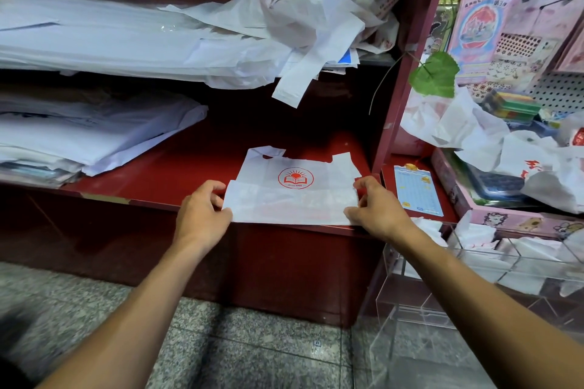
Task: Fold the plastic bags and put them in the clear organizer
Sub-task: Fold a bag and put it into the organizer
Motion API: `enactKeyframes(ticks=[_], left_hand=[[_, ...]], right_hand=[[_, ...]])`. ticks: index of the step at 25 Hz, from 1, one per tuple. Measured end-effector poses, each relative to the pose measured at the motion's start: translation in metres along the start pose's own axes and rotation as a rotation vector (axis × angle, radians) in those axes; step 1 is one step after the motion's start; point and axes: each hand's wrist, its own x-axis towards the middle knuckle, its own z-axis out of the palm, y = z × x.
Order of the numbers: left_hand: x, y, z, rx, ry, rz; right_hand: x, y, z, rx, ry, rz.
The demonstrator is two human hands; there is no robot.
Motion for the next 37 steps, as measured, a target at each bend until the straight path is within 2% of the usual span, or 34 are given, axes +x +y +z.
enactKeyframes(ticks=[2,5,7,10,12,13,17,25,31,35,37], left_hand=[[-0.002,-0.003,0.001,0.139,-0.006,0.143],[-0.006,0.001,0.001,0.190,-0.034,0.341],[-0.007,0.005,0.001,0.249,-0.052,0.434],[-0.006,0.005,0.007,0.414,-0.231,0.443],[-0.006,0.001,0.011,0.498,-0.327,0.374],[-0.005,0.000,0.012,0.510,-0.320,0.356],[-0.003,-0.001,0.009,0.449,-0.161,0.391],[0.003,-0.020,0.007,0.108,-0.164,0.275],[0.002,-0.010,0.001,-0.210,-0.117,0.133],[0.001,-0.009,-0.001,-0.281,-0.126,0.093],[0.001,-0.007,0.000,-0.292,-0.112,0.067]], right_hand=[[-0.003,-0.001,0.002,-0.075,0.073,-0.036],[-0.010,-0.001,0.002,-0.320,0.263,-0.324],[-0.014,-0.002,0.000,-0.458,0.176,-0.470],[-0.016,0.002,0.004,-0.639,-0.100,-0.476],[-0.016,0.006,0.006,-0.708,-0.132,-0.469],[-0.015,0.006,0.005,-0.703,-0.109,-0.457],[-0.012,0.006,-0.001,-0.667,-0.079,-0.462],[-0.009,0.016,-0.009,-0.336,-0.084,-0.410],[-0.004,0.017,-0.013,0.070,0.062,-0.224],[0.001,0.022,-0.013,0.237,0.023,-0.076],[0.004,0.023,-0.012,0.245,0.049,-0.035]])
